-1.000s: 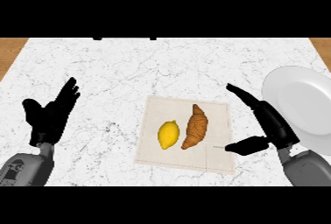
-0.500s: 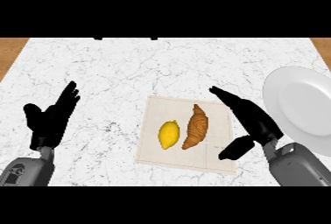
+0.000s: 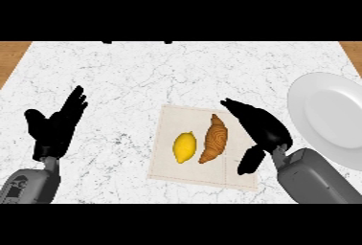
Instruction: Pick the croissant from the placemat and place it in the plate
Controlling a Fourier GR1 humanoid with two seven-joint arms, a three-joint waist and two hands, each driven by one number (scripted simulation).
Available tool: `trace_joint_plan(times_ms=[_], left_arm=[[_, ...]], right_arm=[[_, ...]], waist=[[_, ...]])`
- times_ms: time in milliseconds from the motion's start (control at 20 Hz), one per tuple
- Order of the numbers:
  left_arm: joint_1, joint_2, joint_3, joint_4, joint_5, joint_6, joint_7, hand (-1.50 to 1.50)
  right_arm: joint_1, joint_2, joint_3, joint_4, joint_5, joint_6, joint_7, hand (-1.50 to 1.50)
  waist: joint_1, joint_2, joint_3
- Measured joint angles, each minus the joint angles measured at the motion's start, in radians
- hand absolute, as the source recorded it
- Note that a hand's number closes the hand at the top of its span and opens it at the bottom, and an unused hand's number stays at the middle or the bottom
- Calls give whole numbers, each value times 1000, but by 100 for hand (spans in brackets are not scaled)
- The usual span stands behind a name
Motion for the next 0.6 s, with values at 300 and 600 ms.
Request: trace_joint_plan(times_ms=[300,600], left_arm=[[5,-21,13,-9,-31,-7,12,0],[-13,-53,27,-11,-62,-15,33,0]], right_arm=[[-31,86,-6,80,70,84,34,-150],[-46,169,-36,165,156,128,25,-150]], waist=[[1,0,0],[1,1,1]])
